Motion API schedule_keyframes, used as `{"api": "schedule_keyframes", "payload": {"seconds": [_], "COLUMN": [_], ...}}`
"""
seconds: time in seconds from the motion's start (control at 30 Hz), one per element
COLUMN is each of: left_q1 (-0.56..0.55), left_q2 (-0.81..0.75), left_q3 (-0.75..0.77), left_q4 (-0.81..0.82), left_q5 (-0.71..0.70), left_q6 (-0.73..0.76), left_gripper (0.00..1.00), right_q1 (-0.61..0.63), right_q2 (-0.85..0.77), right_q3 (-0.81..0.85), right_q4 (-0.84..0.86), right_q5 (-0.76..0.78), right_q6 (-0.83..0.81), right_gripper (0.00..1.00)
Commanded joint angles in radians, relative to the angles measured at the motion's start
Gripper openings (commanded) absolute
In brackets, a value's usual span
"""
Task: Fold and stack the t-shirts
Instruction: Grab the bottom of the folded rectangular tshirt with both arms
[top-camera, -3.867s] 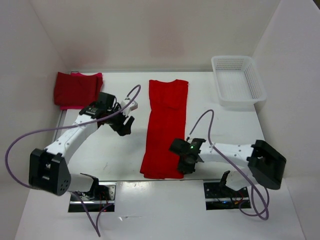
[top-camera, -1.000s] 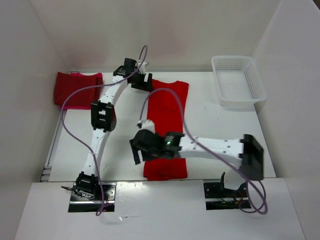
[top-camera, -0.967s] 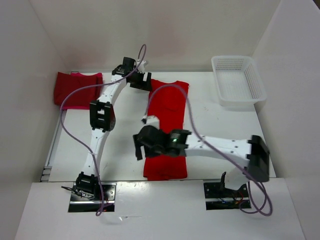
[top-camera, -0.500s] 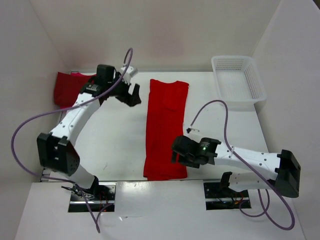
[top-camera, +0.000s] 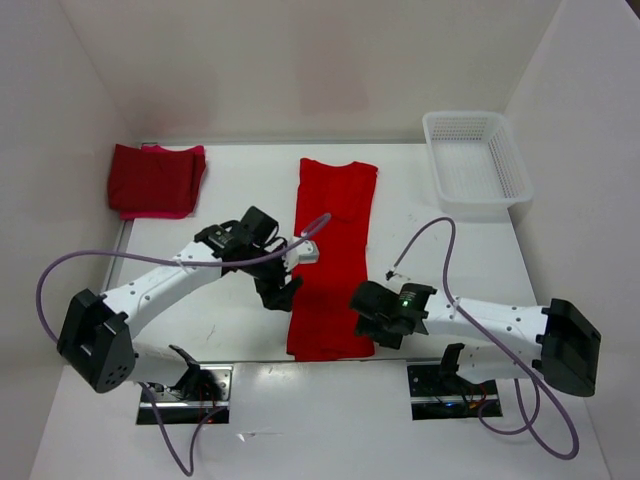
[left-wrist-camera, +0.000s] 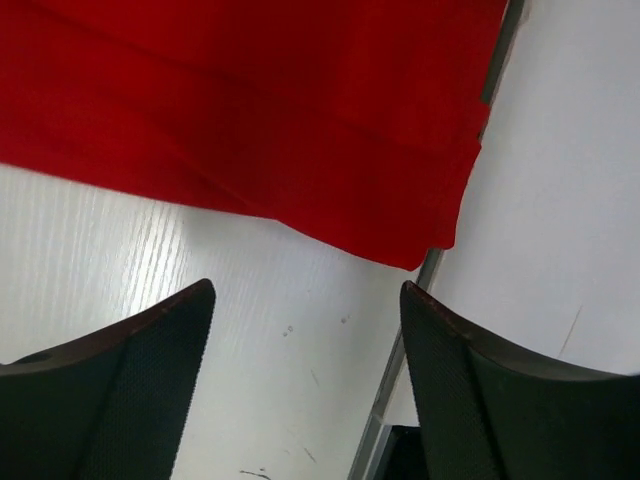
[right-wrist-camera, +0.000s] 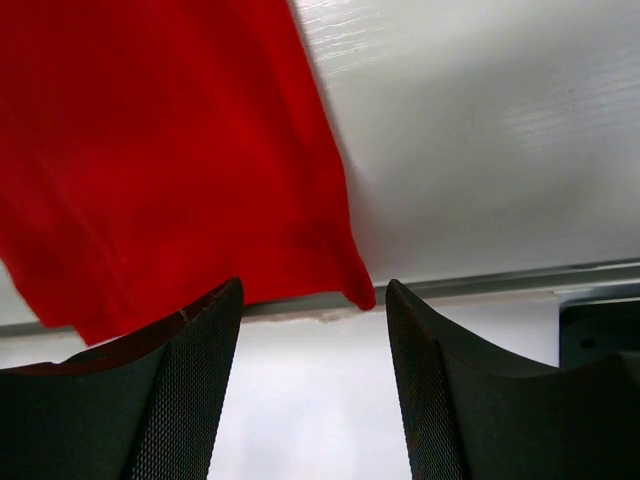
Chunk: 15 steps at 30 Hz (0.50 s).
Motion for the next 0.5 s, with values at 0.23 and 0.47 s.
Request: {"api": "schedule_keyframes", "payload": {"seconds": [0.23,0.47], "left_q1": [-0.072,-0.083], "left_q2": [0.122,0.144], "left_q3": [0.064,-0.002], "left_q4": [0.071,0.180], "left_q5": [0.073,0.221], "left_q6": [-0.289,0.086], "left_gripper": [0.90,0.89], "right_q1": [-0.008,-0.017], "right_q2": [0.024,-0.051], "right_q3": [-0.056,-0.067], "right_q4": [0.084,0.103], "right_q5": [-0.006,0.012], "right_q6": [0.079,0.068], "right_gripper": [0.64,0.64]}}
